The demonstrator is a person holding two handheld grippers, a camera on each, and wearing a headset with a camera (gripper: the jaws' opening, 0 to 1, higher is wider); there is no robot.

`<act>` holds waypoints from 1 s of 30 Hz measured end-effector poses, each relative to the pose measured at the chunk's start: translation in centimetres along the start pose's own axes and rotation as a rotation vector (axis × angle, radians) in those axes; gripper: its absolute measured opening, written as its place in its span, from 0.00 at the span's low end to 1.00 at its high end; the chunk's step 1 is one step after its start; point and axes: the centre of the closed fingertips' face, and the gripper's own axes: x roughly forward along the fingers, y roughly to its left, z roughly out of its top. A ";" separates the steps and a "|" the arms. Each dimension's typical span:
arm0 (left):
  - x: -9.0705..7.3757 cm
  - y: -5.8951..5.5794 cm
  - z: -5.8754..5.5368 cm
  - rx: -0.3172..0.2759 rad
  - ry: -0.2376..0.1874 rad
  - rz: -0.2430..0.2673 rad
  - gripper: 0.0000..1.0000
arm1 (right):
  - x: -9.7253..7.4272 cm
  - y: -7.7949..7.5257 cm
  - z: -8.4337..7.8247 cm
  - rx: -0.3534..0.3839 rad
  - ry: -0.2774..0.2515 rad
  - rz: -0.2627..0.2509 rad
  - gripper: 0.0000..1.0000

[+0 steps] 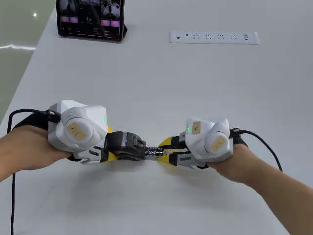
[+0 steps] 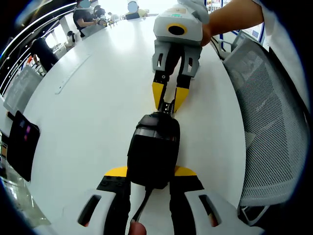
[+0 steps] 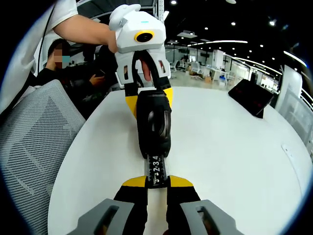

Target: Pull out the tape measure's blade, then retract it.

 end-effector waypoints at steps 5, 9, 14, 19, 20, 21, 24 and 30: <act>0.0 0.0 0.0 0.000 0.001 0.000 0.25 | -0.4 0.0 -0.4 0.002 0.005 -0.007 0.10; 0.0 0.0 -0.1 0.001 0.001 0.001 0.25 | -0.7 0.1 -0.6 0.002 0.008 -0.012 0.10; -0.1 -0.1 -0.1 -0.001 0.002 0.001 0.25 | -1.2 0.0 -0.8 0.001 0.013 -0.015 0.10; -0.1 -0.1 -0.1 0.001 0.003 0.001 0.25 | -1.5 0.0 -1.2 0.008 0.016 -0.017 0.10; -0.1 -0.1 -0.1 0.002 0.003 0.002 0.25 | -1.6 0.0 -1.3 0.008 0.017 -0.017 0.10; -0.1 -0.1 -0.1 0.001 0.003 0.002 0.25 | -1.7 0.0 -1.3 0.008 0.018 -0.019 0.10; -0.1 -0.1 -0.1 0.001 0.004 0.002 0.25 | -1.9 0.1 -1.5 0.006 0.020 -0.020 0.10; -0.1 -0.2 -0.1 0.003 0.006 0.001 0.25 | -2.4 -0.1 -1.9 0.006 0.026 -0.026 0.10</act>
